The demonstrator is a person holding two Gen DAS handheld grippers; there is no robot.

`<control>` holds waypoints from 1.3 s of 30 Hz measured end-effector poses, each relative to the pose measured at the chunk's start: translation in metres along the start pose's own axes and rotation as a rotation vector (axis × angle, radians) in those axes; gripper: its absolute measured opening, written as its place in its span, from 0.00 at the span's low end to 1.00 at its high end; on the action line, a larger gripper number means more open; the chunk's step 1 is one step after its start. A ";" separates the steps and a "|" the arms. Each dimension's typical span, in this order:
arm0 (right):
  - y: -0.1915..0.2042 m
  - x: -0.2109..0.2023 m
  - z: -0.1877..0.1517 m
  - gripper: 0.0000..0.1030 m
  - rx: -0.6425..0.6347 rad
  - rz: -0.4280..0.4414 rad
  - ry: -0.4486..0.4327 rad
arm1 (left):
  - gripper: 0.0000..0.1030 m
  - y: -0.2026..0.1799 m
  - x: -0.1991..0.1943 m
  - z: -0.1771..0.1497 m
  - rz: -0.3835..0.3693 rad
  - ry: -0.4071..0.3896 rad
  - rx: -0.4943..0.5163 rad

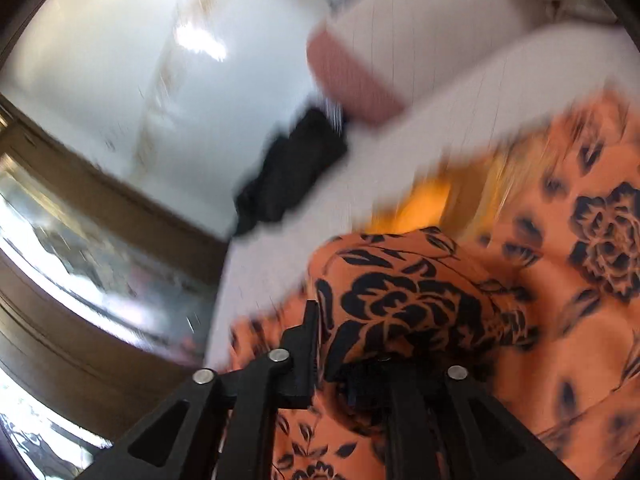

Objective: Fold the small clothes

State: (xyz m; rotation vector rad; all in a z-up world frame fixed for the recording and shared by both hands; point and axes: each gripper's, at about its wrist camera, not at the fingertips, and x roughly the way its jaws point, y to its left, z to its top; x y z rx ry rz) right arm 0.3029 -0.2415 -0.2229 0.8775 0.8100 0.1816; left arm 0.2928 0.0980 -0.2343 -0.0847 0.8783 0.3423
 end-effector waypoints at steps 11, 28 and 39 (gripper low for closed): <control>-0.012 -0.025 -0.020 0.86 0.046 0.320 0.173 | 1.00 -0.010 -0.006 0.007 -0.054 -0.013 -0.019; 0.022 -0.010 0.001 0.89 0.095 0.312 0.048 | 1.00 0.036 0.017 0.018 0.061 0.039 -0.155; -0.007 -0.023 0.008 0.62 -0.050 0.048 0.069 | 1.00 0.044 0.023 0.022 0.070 0.053 -0.173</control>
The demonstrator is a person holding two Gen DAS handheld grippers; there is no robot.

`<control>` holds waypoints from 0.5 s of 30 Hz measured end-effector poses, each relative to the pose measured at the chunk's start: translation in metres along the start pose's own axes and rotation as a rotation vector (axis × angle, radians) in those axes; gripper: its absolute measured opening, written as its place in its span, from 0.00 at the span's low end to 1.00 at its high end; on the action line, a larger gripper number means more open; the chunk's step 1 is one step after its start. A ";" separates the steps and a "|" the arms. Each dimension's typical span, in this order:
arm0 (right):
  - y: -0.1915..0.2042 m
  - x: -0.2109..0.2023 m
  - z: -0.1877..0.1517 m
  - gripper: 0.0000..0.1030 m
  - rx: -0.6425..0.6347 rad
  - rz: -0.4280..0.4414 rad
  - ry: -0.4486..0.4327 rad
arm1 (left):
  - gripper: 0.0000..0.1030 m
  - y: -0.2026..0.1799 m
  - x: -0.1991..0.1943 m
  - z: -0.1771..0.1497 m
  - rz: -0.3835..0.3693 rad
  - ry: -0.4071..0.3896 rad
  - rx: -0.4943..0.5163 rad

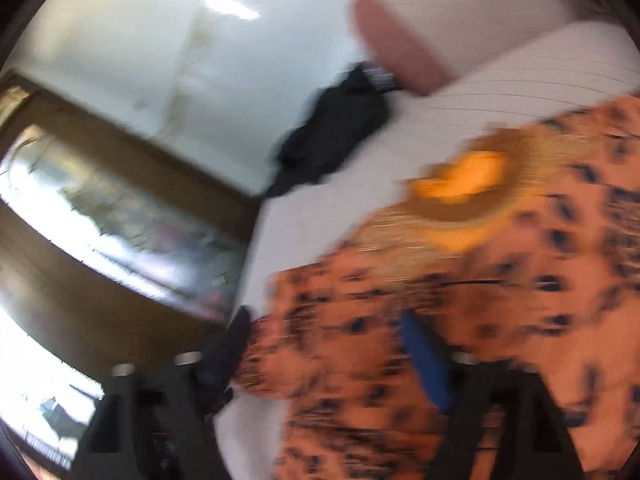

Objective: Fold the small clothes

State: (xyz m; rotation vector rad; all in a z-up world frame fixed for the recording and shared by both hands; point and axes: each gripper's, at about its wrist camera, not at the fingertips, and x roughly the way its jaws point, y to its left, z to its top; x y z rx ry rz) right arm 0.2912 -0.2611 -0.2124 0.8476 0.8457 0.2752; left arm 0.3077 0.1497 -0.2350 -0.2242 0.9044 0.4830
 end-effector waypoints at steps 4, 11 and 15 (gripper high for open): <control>-0.031 0.008 -0.006 0.55 -0.003 -0.115 0.074 | 1.00 0.025 0.016 0.010 0.006 0.046 -0.071; -0.020 0.007 -0.024 0.50 -0.208 -0.217 0.115 | 1.00 0.108 0.052 0.037 0.022 0.089 -0.254; -0.017 -0.030 -0.040 0.50 -0.355 -0.237 0.094 | 1.00 0.144 0.080 0.056 -0.080 0.116 -0.324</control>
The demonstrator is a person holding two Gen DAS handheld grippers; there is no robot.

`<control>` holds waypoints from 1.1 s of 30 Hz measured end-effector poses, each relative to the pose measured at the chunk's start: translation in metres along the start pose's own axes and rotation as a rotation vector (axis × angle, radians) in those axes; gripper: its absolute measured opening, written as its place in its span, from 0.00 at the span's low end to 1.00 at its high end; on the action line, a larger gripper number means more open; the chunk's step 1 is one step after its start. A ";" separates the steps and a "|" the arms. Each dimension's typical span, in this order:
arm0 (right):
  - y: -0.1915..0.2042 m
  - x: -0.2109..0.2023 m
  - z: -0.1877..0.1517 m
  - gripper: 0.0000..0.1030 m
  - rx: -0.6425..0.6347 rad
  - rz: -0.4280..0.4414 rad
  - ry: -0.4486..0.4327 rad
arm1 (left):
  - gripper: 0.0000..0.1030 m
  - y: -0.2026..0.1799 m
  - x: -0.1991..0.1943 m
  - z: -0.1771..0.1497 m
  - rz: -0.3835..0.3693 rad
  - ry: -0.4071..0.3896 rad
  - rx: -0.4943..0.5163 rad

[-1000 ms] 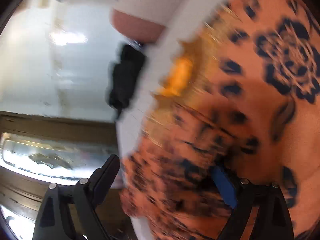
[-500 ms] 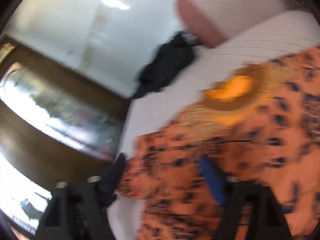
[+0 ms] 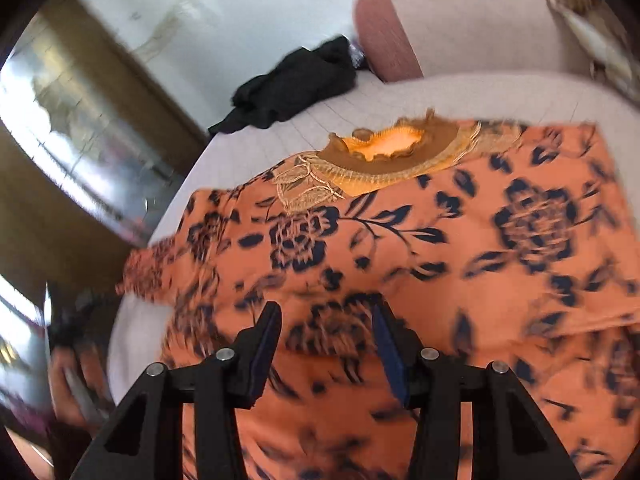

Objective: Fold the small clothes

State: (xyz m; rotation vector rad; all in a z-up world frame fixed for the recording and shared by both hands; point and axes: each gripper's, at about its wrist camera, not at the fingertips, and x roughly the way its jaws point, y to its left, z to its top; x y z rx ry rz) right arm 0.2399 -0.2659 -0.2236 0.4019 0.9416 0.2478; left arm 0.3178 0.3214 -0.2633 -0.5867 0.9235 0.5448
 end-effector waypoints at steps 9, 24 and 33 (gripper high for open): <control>0.000 -0.026 -0.024 0.50 -0.001 0.036 -0.003 | 1.00 0.010 0.055 0.059 -0.222 0.046 -0.139; -0.011 -0.023 -0.012 0.50 0.048 0.055 -0.031 | 0.09 -0.046 0.052 0.069 -0.293 -0.036 -0.105; -0.033 -0.061 0.006 0.50 0.166 0.047 -0.162 | 0.09 -0.181 -0.074 -0.011 -0.447 -0.143 0.289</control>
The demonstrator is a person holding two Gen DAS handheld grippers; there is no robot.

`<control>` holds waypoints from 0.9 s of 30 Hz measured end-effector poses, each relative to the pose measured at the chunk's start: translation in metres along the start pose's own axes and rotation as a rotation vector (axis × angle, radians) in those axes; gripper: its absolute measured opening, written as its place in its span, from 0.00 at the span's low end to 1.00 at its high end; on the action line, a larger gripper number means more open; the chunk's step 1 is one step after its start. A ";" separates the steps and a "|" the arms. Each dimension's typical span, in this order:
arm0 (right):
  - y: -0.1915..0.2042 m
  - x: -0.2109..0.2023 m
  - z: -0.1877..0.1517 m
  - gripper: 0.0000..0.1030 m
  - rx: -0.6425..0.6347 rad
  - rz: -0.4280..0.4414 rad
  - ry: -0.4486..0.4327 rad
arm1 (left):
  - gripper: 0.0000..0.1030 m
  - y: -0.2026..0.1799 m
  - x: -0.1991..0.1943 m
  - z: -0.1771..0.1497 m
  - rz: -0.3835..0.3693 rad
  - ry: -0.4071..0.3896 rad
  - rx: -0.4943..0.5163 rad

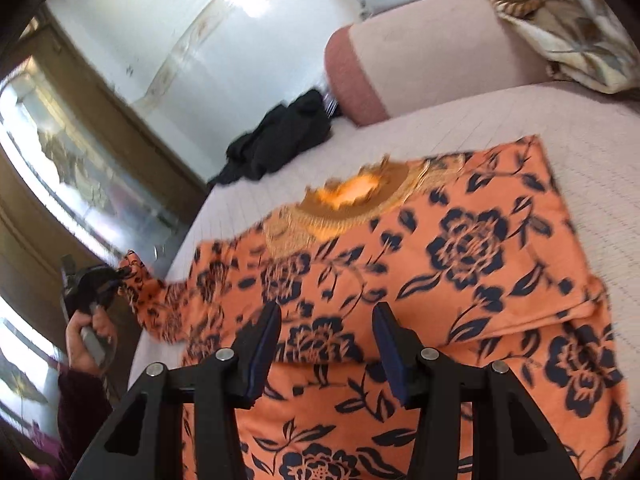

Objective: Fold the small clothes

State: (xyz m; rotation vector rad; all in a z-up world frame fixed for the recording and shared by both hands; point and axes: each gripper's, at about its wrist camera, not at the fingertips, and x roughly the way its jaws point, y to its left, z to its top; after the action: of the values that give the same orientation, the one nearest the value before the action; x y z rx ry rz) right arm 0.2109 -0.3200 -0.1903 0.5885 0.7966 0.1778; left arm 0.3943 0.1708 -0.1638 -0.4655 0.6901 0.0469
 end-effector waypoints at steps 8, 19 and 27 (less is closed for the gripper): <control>-0.036 -0.038 0.025 0.50 0.141 -0.056 -0.154 | 0.48 -0.199 0.000 -0.135 -0.303 0.294 0.441; -0.065 -0.037 0.036 0.72 0.247 -0.077 -0.134 | 0.79 -0.120 -0.054 -0.111 -0.080 0.047 0.303; -0.056 0.041 0.037 0.70 0.249 0.006 0.068 | 0.79 -0.044 -0.013 -0.091 0.153 0.098 0.205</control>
State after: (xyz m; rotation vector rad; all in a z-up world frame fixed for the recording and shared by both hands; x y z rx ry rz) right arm 0.2621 -0.3676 -0.2270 0.8238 0.8894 0.1050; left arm 0.3373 0.0935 -0.1995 -0.2190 0.8171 0.0971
